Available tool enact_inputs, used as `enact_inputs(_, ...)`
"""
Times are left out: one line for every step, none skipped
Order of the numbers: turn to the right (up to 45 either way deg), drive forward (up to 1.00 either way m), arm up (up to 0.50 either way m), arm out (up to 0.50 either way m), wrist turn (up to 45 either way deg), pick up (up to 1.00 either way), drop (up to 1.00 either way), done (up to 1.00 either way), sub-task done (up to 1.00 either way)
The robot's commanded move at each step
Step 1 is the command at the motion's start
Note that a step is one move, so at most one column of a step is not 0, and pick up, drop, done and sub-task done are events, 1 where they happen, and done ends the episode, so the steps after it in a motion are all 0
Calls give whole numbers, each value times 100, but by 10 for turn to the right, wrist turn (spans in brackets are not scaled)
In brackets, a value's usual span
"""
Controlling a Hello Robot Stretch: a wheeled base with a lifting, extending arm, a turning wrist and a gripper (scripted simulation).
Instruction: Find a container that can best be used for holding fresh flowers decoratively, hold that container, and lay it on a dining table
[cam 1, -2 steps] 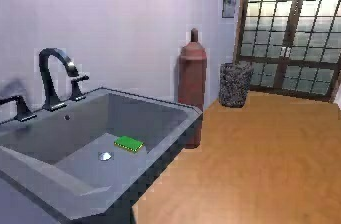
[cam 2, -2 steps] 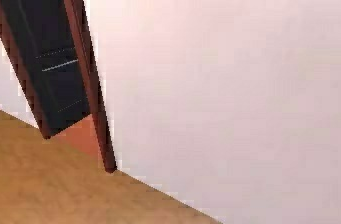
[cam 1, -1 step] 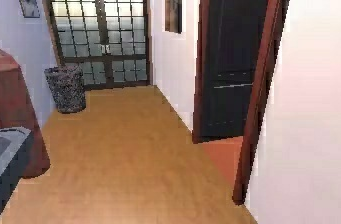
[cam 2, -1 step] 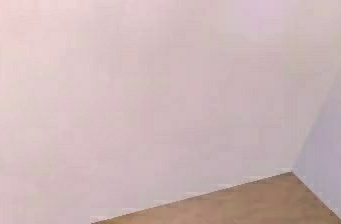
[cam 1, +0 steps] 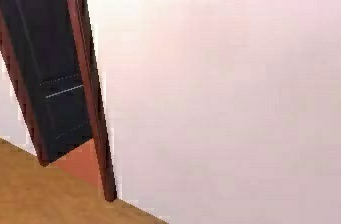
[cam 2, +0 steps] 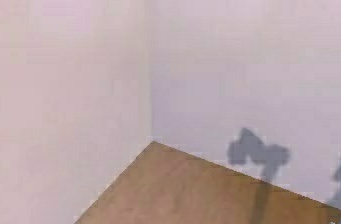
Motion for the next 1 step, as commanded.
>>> enact_inputs(450,0,0,0,0,0,0,0,0)
